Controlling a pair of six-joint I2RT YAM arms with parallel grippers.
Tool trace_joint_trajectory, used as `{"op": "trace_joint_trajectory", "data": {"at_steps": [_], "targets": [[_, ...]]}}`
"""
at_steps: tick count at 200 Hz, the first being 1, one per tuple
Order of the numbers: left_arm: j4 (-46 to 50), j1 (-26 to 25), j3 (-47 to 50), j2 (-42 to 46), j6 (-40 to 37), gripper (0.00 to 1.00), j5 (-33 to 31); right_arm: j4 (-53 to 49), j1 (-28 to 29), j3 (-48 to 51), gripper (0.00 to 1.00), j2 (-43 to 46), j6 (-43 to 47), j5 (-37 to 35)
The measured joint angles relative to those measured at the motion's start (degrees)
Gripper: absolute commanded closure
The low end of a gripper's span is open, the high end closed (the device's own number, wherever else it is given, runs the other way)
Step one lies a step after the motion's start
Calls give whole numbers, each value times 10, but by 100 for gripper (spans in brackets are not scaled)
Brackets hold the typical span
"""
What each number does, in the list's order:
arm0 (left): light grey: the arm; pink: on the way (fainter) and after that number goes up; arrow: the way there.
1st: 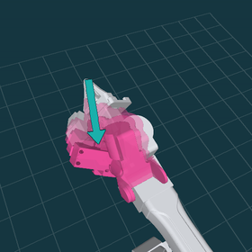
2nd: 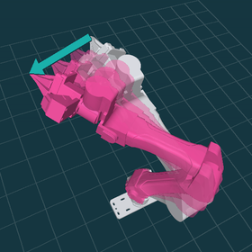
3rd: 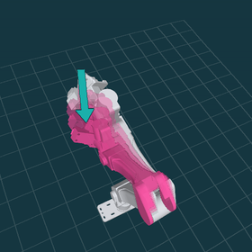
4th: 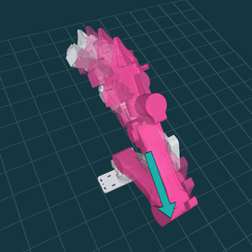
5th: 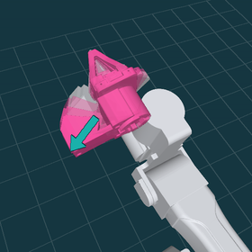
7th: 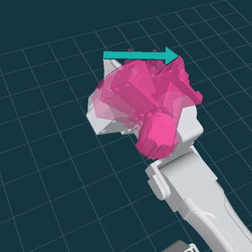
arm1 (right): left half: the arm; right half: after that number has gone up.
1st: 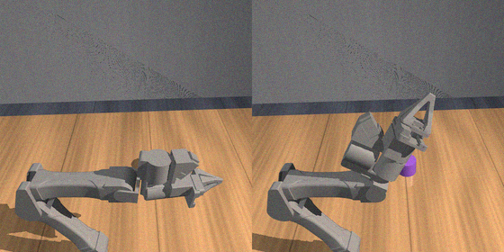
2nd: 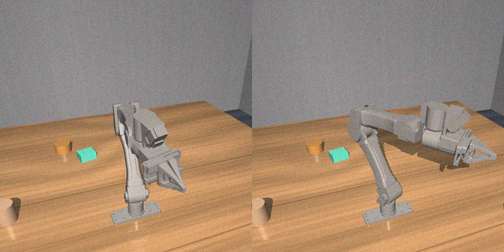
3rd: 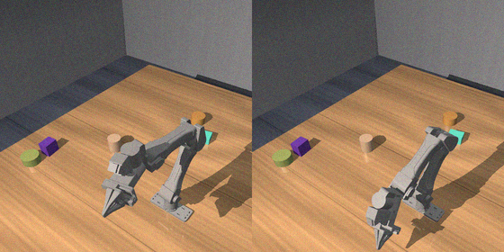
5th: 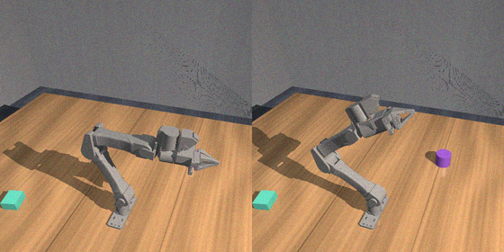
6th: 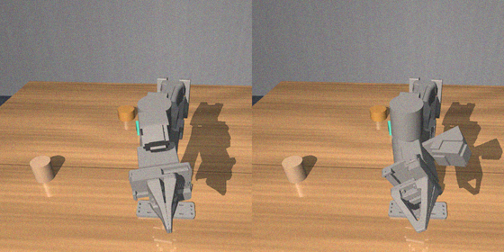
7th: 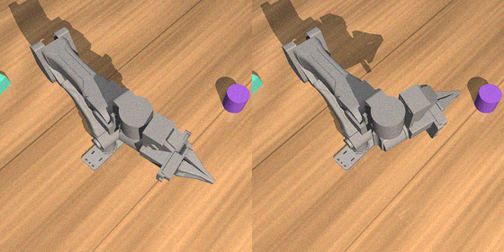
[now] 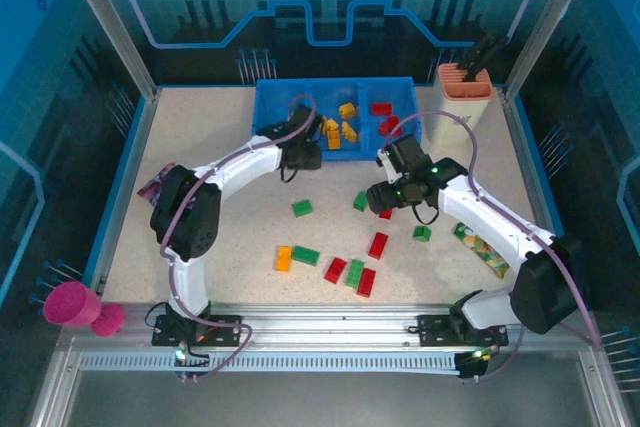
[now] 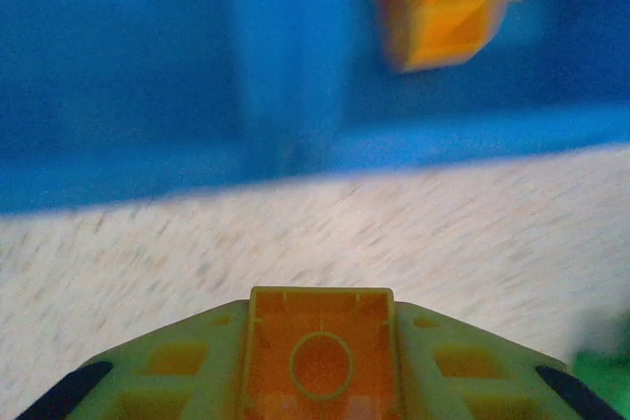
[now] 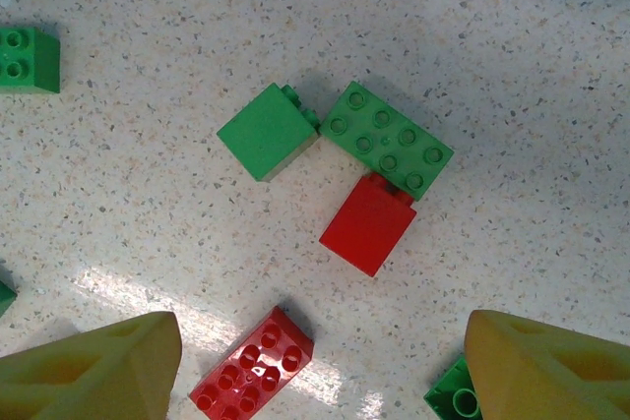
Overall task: Sort the legos into containers by color
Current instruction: Pick up the lego from the center of the table, then place the lego in the container.
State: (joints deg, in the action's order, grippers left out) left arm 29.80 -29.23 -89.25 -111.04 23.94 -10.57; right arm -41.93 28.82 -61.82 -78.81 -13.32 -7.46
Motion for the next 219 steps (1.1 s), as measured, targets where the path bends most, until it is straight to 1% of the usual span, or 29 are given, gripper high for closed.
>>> {"op": "trace_joint_trajectory", "data": {"at_steps": [18, 39, 69, 113, 163, 219], "targets": [[-11, -5, -65, -10, 4, 78, 7, 0, 0, 5, 23, 0, -2, 0], [-33, -7, -147, -48, 6, 78, 10, 0, 0, 8, 22, 1, -2, 0], [-57, -7, -236, -131, 6, 77, -6, 4, 0, 14, 22, 7, -5, 0], [-42, -5, -371, -264, 5, 76, -31, 14, 0, 19, 22, 7, -8, -2], [-45, 12, -422, -301, 13, 76, -38, 38, -8, 19, 22, -8, -36, -6], [-52, 26, -492, -367, 23, 72, -41, 65, -8, 19, 22, -21, -53, 7]]}}
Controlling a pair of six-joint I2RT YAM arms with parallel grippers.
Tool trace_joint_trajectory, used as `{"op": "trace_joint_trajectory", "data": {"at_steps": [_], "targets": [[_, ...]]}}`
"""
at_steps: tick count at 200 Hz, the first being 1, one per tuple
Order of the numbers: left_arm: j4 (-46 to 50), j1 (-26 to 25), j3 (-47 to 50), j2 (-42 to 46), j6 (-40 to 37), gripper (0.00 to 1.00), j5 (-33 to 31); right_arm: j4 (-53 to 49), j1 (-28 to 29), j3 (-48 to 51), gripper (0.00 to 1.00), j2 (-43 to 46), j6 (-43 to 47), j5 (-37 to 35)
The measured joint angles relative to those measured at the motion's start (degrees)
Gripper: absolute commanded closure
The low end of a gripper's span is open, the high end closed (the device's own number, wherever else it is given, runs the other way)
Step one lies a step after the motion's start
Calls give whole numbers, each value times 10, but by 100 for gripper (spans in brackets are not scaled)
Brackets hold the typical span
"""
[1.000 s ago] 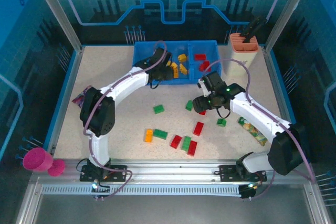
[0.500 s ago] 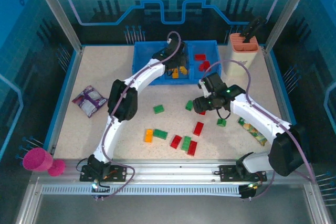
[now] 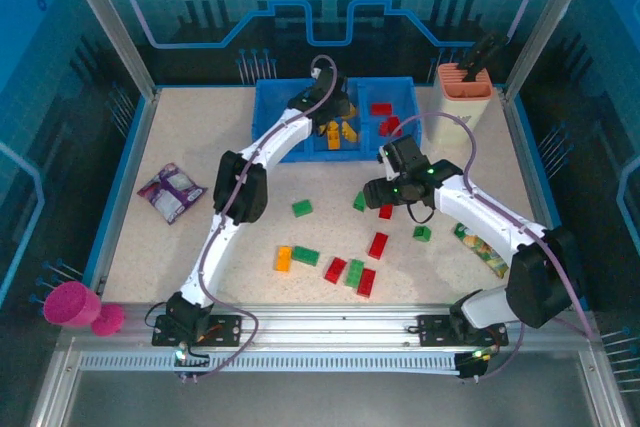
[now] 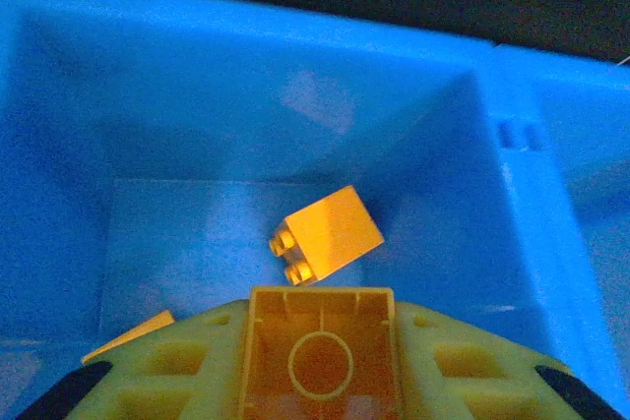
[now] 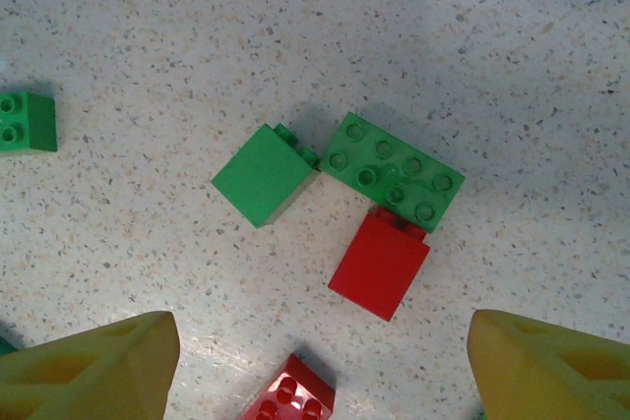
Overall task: Sort the legos into containers by color
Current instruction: Place the lego in the container.
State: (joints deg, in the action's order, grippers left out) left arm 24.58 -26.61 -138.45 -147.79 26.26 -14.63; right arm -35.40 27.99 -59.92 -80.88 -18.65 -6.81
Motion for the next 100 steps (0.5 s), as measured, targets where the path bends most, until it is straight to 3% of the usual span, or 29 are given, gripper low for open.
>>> {"op": "trace_joint_trajectory", "data": {"at_steps": [31, 56, 100], "targets": [[4, 0, -14, -24, 4, 69, -1, 6, 0, 0, 22, 0, 0, 0], [6, 1, -23, -28, 5, 55, -1, 9, 0, 0, 22, 0, -1, 2], [7, 7, -39, -26, -14, 45, -1, 16, 0, 0, 22, 0, -5, 11]]}}
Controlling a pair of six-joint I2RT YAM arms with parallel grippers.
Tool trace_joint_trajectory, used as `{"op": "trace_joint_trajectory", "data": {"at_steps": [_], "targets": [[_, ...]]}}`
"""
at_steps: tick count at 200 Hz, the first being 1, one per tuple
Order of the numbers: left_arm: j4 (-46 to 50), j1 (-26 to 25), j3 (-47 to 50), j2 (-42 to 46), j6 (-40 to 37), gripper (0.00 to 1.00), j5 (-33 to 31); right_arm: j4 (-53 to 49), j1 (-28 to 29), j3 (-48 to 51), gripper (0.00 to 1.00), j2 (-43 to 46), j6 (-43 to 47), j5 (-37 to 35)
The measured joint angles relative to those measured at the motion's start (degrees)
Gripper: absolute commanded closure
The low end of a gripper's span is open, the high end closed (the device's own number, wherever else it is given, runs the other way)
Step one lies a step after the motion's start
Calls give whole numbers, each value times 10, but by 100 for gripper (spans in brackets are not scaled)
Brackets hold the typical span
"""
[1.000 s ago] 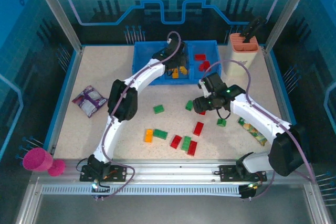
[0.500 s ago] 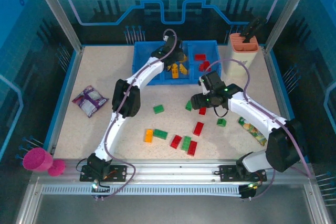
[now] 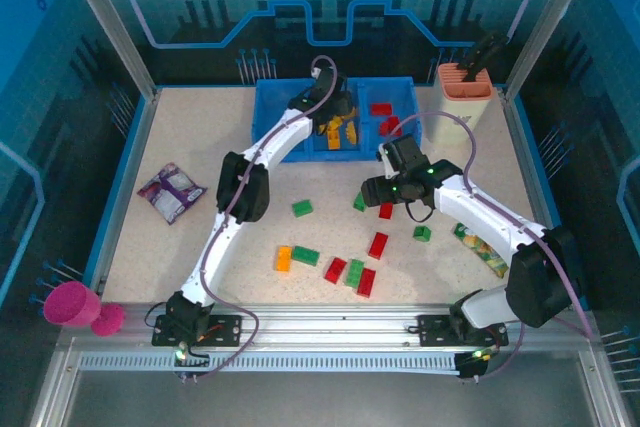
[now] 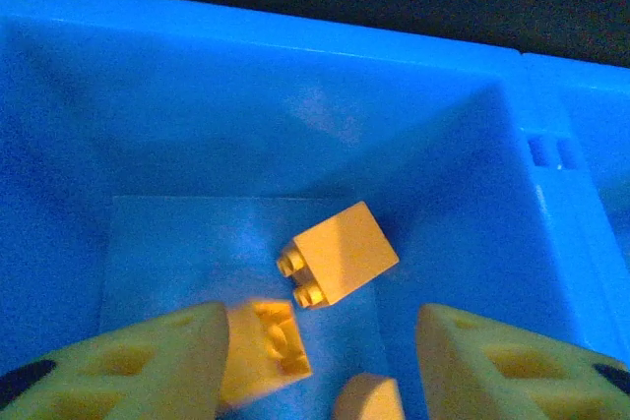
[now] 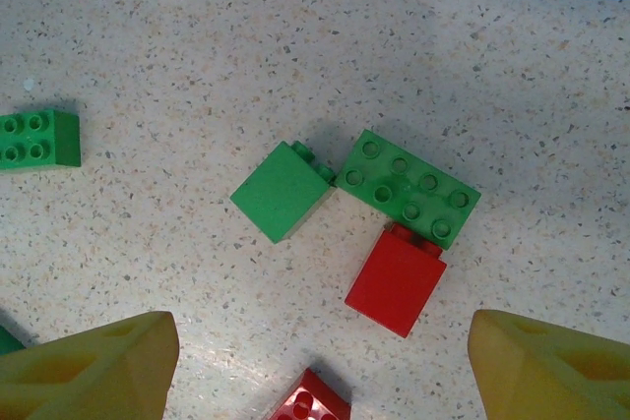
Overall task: Sort the legos into containers by color
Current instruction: Place the lego in the container, then pick up the lego from the middle-left of the table.
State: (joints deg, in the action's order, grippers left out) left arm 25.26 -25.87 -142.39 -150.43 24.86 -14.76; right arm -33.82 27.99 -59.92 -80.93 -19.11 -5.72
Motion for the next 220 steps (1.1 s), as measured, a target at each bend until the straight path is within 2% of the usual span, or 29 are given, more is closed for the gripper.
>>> {"op": "trace_joint_trajectory", "data": {"at_steps": [37, 66, 99, 134, 158, 184, 220], "targets": [[15, 4, 21, 31, -28, 45, 4, 1, 0, 0, 21, 0, 0, 2], [34, 3, 123, 150, -56, 42, 6, 5, 0, 0, 22, 0, 0, 2], [49, -6, 318, 368, -94, 38, 2, 11, 0, 0, 21, 0, 1, 4], [75, -28, 578, 589, -76, 38, -1, 7, 0, 0, 21, 0, 15, 9], [101, -46, 745, 675, -40, 37, -1, 1, 1, -3, 21, 0, 24, 15], [139, -91, 909, 760, 7, 38, 19, -7, 1, -11, 21, -5, 28, 17], [169, -132, 990, 873, 74, 38, 36, -20, 7, -25, 21, -16, 31, 15]]}}
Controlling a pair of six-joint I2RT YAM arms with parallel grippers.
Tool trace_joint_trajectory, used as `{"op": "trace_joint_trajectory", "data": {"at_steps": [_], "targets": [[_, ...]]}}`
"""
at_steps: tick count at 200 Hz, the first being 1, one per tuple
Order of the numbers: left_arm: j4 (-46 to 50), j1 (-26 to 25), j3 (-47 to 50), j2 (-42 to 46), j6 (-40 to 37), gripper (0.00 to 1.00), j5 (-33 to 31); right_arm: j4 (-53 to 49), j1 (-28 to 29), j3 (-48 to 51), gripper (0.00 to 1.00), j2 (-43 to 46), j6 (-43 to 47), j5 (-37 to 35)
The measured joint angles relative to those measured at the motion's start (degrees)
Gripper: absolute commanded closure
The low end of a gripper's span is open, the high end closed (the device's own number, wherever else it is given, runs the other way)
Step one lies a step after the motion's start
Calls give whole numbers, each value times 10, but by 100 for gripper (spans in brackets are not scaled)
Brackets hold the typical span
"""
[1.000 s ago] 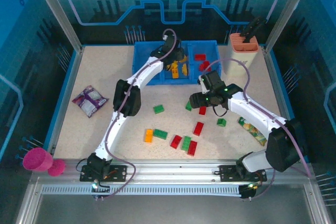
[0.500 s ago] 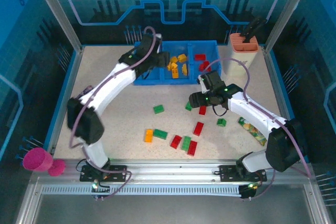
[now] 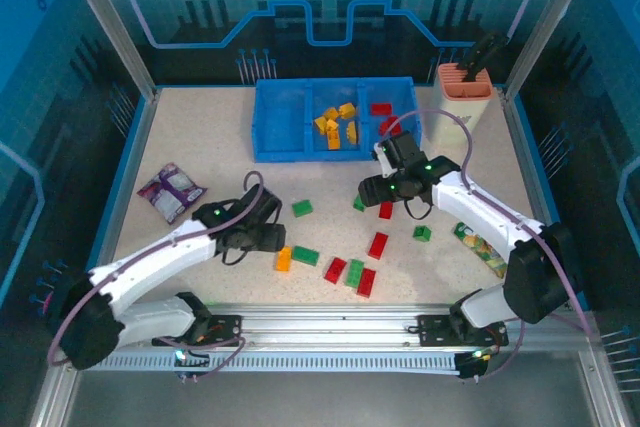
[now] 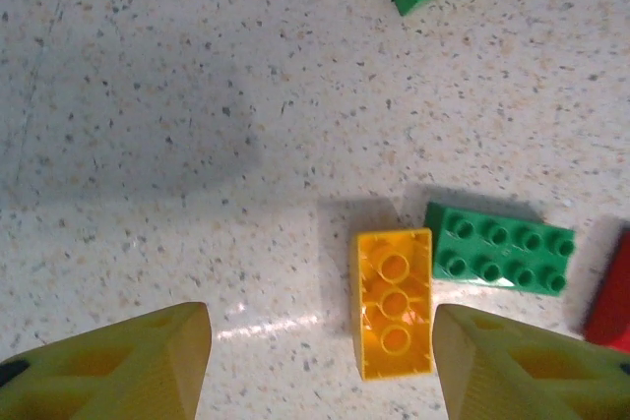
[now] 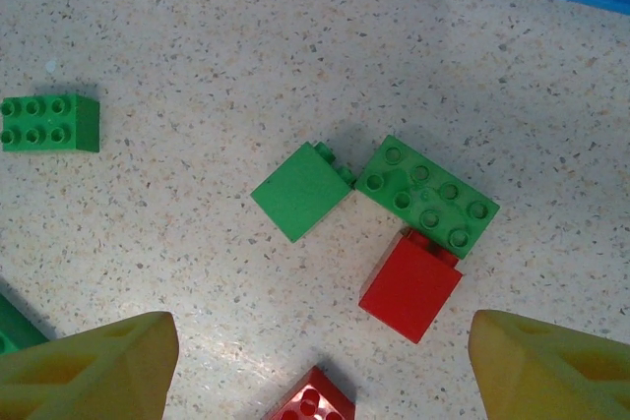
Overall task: Sort the legos into containers by color
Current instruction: Pick up the lego from the middle-left of the table.
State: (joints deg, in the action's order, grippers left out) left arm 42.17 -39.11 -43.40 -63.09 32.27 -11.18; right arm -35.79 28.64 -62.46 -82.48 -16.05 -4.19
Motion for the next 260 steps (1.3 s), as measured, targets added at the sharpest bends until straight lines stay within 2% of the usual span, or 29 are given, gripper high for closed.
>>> {"op": "trace_joint_trajectory", "data": {"at_steps": [19, 48, 108, 153, 260], "targets": [[-13, -11, 24, 15, 29, 38, 14, -10, 9, -12, 21, -4, 0, -5], [-36, -58, 73, -10, 68, 36, 37, -23, 23, -29, 20, -5, 0, -16], [-58, -139, 72, -87, 99, 31, 25, -43, 37, -37, 18, -5, 0, -31], [-59, -146, 46, -180, 110, 29, 16, -54, 49, -37, 18, -4, 1, -41], [1, -151, -31, -259, 77, 32, -6, -57, 78, -38, 17, 3, 2, -46]]}}
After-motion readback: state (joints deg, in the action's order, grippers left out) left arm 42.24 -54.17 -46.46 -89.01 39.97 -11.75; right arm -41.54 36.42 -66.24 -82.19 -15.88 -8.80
